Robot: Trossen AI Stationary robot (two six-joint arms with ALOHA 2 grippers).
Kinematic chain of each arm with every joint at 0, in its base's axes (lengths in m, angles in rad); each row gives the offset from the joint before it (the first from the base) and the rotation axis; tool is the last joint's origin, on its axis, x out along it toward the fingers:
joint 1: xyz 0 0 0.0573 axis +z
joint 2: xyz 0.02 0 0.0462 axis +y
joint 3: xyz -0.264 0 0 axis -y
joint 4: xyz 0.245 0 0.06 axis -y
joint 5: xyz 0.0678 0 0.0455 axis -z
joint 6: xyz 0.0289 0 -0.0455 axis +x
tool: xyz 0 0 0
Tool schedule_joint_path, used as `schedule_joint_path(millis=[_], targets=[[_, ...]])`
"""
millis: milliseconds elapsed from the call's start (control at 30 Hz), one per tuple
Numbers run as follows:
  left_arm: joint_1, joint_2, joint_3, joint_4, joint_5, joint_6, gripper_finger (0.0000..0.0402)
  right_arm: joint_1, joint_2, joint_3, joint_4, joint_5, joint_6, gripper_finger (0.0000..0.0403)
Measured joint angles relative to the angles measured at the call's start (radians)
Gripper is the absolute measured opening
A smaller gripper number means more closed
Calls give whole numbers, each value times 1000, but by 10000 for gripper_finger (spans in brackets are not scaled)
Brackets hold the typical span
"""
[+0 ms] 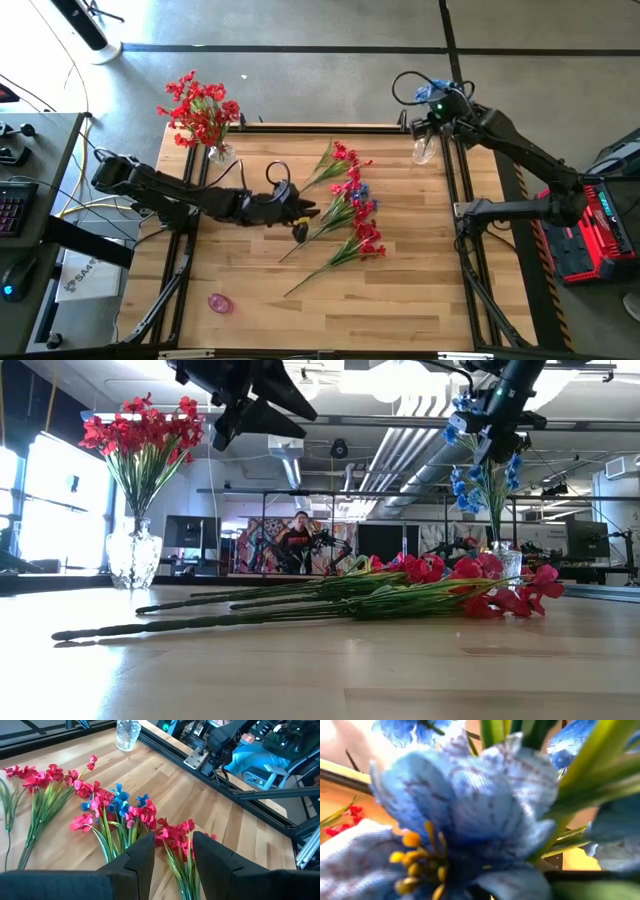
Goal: Sort flowers into vase by color
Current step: Put the bottom blue flower into the right transparent vase
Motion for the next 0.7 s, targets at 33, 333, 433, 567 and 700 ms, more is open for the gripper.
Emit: schedule_joint_path(millis=[33, 333, 433, 567, 700], targets=[[3, 0, 0, 0, 0, 0, 119, -9, 0, 0, 8, 0, -6, 0], [20, 0, 0, 0, 8, 6, 119, -70, 1, 0, 12, -56, -30, 0], [25, 0, 0, 0, 9, 16, 119, -70, 1, 0, 0, -60, -14, 0], [39, 0, 0, 0, 11, 16, 119, -71, 12, 0, -9, -48, 6, 0], [54, 0, 0, 0, 11, 16, 119, -71, 45, 0, -1, -48, -9, 3]])
